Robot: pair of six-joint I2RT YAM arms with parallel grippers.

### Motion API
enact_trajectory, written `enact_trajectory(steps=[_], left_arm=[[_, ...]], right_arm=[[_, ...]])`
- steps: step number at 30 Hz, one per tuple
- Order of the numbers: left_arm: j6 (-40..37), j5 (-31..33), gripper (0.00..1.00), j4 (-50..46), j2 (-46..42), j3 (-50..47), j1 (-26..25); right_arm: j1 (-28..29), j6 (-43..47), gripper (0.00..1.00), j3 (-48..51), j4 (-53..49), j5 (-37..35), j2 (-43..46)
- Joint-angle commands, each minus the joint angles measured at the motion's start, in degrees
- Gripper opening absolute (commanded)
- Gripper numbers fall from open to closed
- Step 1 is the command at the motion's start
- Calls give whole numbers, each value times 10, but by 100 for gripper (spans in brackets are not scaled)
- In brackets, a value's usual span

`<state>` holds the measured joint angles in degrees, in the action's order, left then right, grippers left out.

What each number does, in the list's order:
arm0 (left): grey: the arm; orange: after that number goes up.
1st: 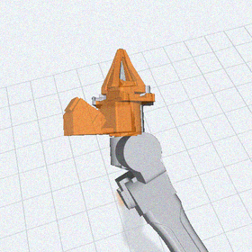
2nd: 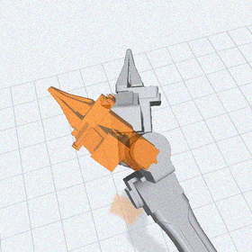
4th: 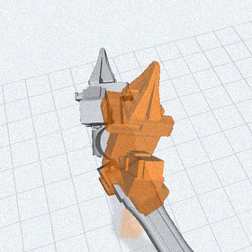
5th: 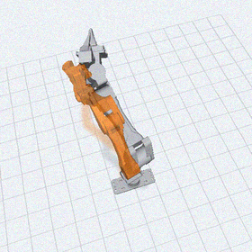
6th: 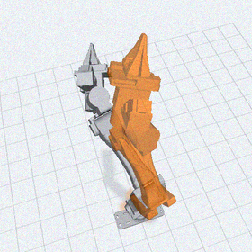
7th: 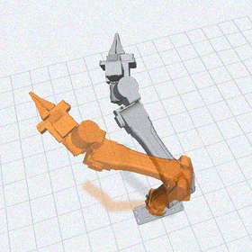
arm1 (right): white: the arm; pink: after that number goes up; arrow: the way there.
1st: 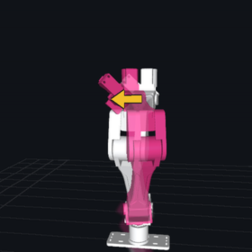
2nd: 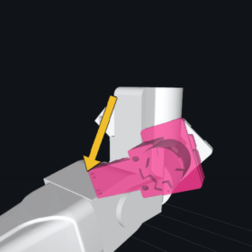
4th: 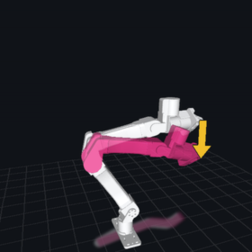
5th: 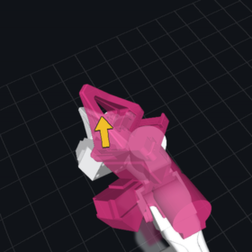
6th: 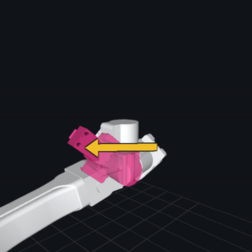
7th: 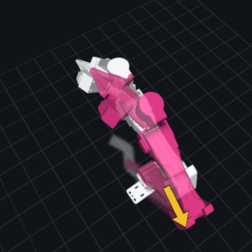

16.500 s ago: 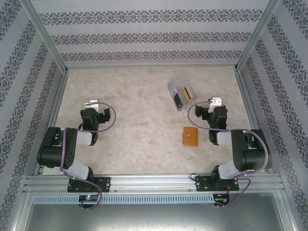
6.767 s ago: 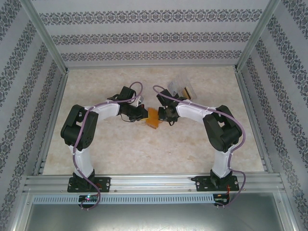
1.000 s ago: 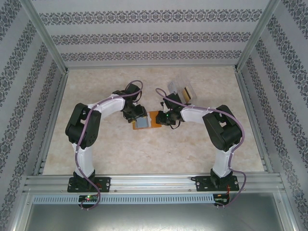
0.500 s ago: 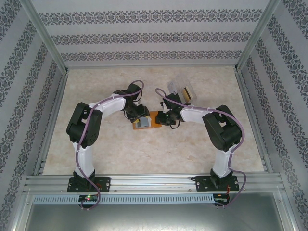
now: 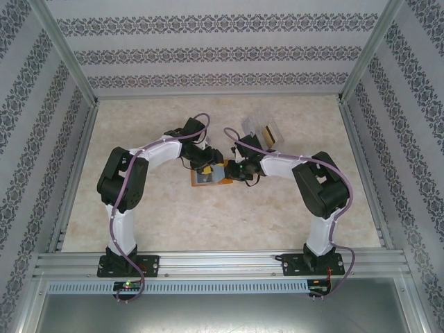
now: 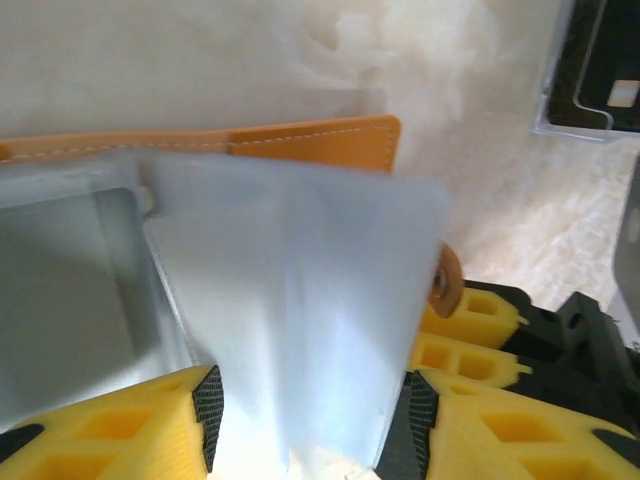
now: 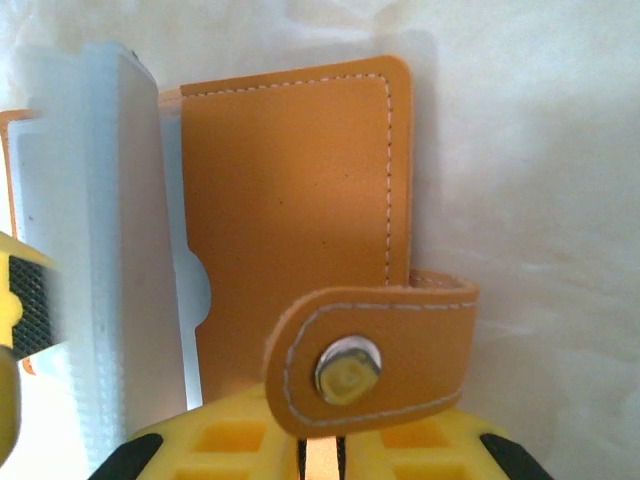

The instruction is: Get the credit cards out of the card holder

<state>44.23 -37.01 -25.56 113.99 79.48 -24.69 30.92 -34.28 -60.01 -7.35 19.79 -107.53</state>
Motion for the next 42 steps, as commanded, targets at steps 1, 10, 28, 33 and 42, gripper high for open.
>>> enact_trajectory(steps=[1, 10, 28, 33, 42], left_arm=[[13, -27, 52, 40, 6, 11, -2], [51, -53, 51, 112, 20, 2, -5], [31, -14, 42, 86, -24, 8, -6], [6, 69, 47, 15, -65, -8, 13], [-22, 152, 70, -79, -82, -42, 29]], right_arm=[[2, -3, 19, 30, 17, -10, 23], [-15, -17, 19, 104, 100, -30, 110], [2, -6, 17, 87, 118, 30, 81], [1, -16, 17, 64, 86, 32, 47], [-8, -25, 17, 47, 47, 22, 19]])
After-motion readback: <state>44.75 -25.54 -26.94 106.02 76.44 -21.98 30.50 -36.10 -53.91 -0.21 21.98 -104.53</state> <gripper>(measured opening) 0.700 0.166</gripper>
